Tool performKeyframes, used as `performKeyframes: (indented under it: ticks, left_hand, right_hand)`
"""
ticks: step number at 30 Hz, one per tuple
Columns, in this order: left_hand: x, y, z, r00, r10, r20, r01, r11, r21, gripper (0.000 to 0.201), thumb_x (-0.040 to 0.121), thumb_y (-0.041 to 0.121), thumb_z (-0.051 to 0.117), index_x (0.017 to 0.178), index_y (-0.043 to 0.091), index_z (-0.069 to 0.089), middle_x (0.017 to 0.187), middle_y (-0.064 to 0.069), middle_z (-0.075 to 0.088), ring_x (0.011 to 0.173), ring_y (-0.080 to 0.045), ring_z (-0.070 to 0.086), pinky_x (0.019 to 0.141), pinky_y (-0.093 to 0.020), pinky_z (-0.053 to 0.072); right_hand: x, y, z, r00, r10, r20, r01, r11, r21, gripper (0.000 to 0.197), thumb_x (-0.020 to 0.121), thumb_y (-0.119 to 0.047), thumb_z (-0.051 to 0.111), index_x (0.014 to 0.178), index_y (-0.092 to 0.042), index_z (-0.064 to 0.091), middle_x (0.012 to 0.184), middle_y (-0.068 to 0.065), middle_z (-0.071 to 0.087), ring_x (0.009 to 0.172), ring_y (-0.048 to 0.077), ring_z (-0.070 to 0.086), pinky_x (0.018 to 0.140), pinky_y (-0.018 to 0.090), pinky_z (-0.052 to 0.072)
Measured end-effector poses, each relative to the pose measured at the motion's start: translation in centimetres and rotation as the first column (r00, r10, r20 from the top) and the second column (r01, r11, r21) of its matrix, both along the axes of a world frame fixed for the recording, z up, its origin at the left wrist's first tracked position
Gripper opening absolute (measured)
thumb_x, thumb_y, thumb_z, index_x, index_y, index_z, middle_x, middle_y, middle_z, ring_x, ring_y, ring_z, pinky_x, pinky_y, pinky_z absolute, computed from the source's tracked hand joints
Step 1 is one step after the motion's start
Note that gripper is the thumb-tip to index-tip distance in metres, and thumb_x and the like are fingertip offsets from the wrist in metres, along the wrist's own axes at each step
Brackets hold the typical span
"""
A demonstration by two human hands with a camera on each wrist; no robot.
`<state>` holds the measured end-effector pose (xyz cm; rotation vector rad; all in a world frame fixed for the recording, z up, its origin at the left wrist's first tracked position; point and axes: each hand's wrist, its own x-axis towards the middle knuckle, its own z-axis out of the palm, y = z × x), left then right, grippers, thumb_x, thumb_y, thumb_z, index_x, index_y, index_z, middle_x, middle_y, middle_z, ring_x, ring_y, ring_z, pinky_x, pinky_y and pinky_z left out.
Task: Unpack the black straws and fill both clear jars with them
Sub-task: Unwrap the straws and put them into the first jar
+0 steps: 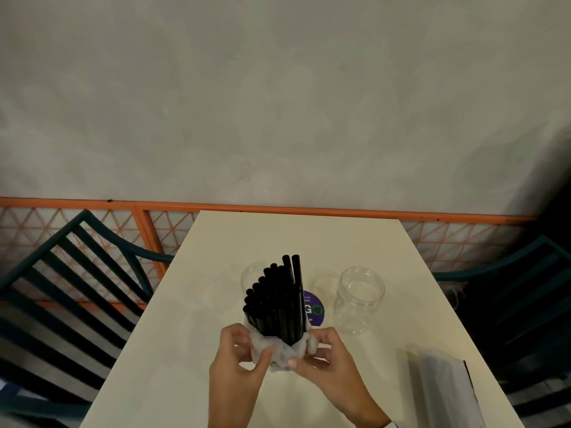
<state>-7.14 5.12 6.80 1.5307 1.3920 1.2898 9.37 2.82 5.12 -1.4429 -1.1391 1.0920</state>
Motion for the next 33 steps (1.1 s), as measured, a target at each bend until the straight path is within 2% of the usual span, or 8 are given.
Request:
performKeyframes:
  ticks: [4, 9, 14, 17, 20, 25, 29, 33]
  left_hand:
    - [0.5, -0.5, -0.2, 0.998, -0.049, 0.031, 0.050, 0.999, -0.002, 0.041, 0.059, 0.014, 0.083, 0.077, 0.037, 0.054, 0.082, 0.016, 0.064, 0.063, -0.007, 0.065, 0.053, -0.007, 0.046]
    - [0.5, -0.6, -0.5, 0.988, -0.136, 0.067, 0.135, 0.991, 0.014, 0.031, 0.068, 0.003, 0.076, 0.081, 0.029, 0.066, 0.077, 0.013, 0.073, 0.069, -0.004, 0.069, 0.067, -0.013, 0.054]
    - [0.2, -0.2, -0.8, 0.993, -0.101, 0.062, 0.103, 0.995, -0.020, 0.027, 0.066, 0.005, 0.078, 0.070, 0.025, 0.059, 0.069, -0.003, 0.072, 0.058, -0.008, 0.067, 0.060, -0.009, 0.050]
    - [0.2, -0.3, -1.2, 0.995, -0.084, 0.051, 0.085, 0.996, -0.020, 0.031, 0.066, 0.006, 0.078, 0.067, 0.028, 0.057, 0.069, 0.006, 0.067, 0.057, -0.008, 0.066, 0.058, -0.010, 0.050]
    - [0.5, -0.6, -1.6, 0.990, -0.138, 0.019, 0.138, 0.990, -0.030, 0.034, 0.065, 0.006, 0.079, 0.061, 0.032, 0.058, 0.063, 0.006, 0.065, 0.056, -0.009, 0.065, 0.060, -0.016, 0.054]
    - [0.2, -0.5, -1.8, 0.979, -0.196, -0.056, 0.196, 0.981, -0.005, 0.015, 0.061, 0.039, 0.074, 0.059, 0.043, 0.059, 0.059, 0.020, 0.065, 0.057, -0.002, 0.061, 0.057, -0.007, 0.046]
    - [-0.8, -0.3, -3.1, 0.918, -0.268, -0.293, 0.305, 0.948, 0.089, 0.018, 0.065, 0.055, 0.061, 0.071, 0.037, 0.062, 0.070, 0.040, 0.055, 0.066, 0.015, 0.050, 0.061, 0.002, 0.036]
    - [-0.8, -0.3, -2.0, 0.921, -0.155, -0.358, 0.255, 0.933, 0.254, 0.009, 0.070, 0.041, 0.063, 0.074, 0.034, 0.060, 0.077, 0.025, 0.039, 0.069, 0.004, 0.045, 0.065, -0.005, 0.037]
  right_hand:
    - [0.7, 0.3, -0.2, 0.993, -0.102, 0.066, 0.097, 0.993, 0.063, 0.022, 0.073, -0.007, 0.075, 0.089, -0.014, 0.062, 0.083, 0.001, 0.068, 0.068, 0.010, 0.069, 0.061, 0.015, 0.053]
    - [0.9, 0.2, -1.4, 0.977, -0.088, 0.192, 0.067, 0.992, 0.110, 0.018, 0.083, -0.014, 0.066, 0.085, -0.032, 0.065, 0.080, 0.005, 0.072, 0.073, 0.018, 0.067, 0.066, 0.029, 0.056]
    - [0.7, -0.2, -2.3, 0.989, 0.006, 0.146, -0.015, 0.998, 0.059, 0.016, 0.079, -0.039, 0.066, 0.093, -0.044, 0.059, 0.099, -0.004, 0.068, 0.087, 0.003, 0.063, 0.068, 0.010, 0.050]
    - [0.8, -0.3, -2.9, 0.986, 0.124, 0.108, -0.126, 0.992, 0.012, 0.080, 0.048, -0.068, 0.075, 0.115, -0.032, 0.051, 0.116, -0.004, 0.057, 0.098, 0.001, 0.060, 0.079, 0.014, 0.050]
    - [1.0, 0.2, -3.2, 0.992, 0.068, 0.102, -0.068, 0.998, -0.004, 0.095, 0.037, -0.072, 0.076, 0.118, -0.034, 0.044, 0.116, -0.009, 0.053, 0.099, 0.004, 0.061, 0.076, 0.012, 0.050]
    - [2.0, 0.6, -3.7, 0.998, 0.053, -0.026, -0.056, 0.995, -0.088, 0.050, 0.075, -0.008, 0.074, 0.118, -0.024, 0.055, 0.115, 0.003, 0.064, 0.092, 0.005, 0.065, 0.070, 0.016, 0.052]
    - [2.9, 0.6, -4.7, 0.993, 0.036, -0.114, -0.055, 0.985, -0.165, 0.059, 0.053, -0.022, 0.081, 0.110, -0.019, 0.063, 0.104, 0.010, 0.071, 0.089, 0.021, 0.066, 0.065, 0.021, 0.052]
    - [3.3, 0.7, -5.1, 0.995, 0.039, -0.088, -0.056, 0.979, -0.196, 0.058, 0.049, -0.019, 0.077, 0.105, -0.014, 0.063, 0.091, 0.010, 0.070, 0.074, 0.020, 0.062, 0.057, 0.020, 0.050]
